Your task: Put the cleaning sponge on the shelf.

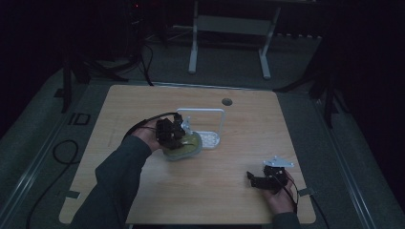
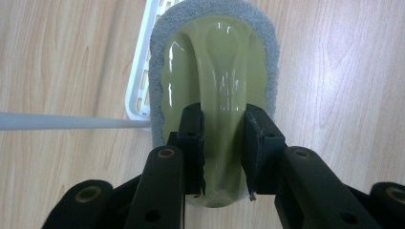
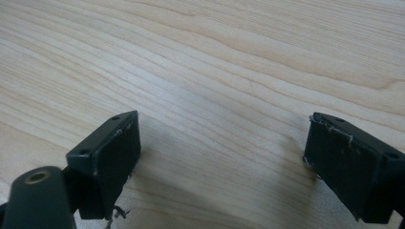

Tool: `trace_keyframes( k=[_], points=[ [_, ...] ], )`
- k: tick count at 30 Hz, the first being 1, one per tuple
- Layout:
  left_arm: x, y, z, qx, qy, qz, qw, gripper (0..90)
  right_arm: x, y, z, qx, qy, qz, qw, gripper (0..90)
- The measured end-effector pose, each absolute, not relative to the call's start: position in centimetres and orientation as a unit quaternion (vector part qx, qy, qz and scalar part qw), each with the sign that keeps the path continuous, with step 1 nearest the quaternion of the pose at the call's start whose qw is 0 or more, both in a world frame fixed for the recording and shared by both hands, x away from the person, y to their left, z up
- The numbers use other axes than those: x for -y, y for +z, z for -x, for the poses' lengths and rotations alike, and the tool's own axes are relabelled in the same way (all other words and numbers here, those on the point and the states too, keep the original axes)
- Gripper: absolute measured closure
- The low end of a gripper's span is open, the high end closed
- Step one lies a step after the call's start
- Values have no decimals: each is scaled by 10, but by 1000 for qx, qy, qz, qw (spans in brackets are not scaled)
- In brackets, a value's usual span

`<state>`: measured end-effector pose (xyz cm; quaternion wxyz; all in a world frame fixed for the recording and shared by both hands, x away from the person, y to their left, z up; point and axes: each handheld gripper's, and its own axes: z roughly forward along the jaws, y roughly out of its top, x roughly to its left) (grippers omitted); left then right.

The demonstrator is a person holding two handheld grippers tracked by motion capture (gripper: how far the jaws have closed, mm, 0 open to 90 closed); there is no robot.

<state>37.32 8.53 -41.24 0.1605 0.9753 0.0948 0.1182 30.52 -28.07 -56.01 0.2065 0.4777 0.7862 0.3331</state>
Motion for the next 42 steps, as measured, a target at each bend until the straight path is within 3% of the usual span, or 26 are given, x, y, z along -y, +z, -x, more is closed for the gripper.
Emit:
trace_keyframes(
  k=[42],
  points=[
    [-55,-410,-394,-61,139,-981,118,719,281,-560,-305,-786,333,-478,206,116]
  ],
)
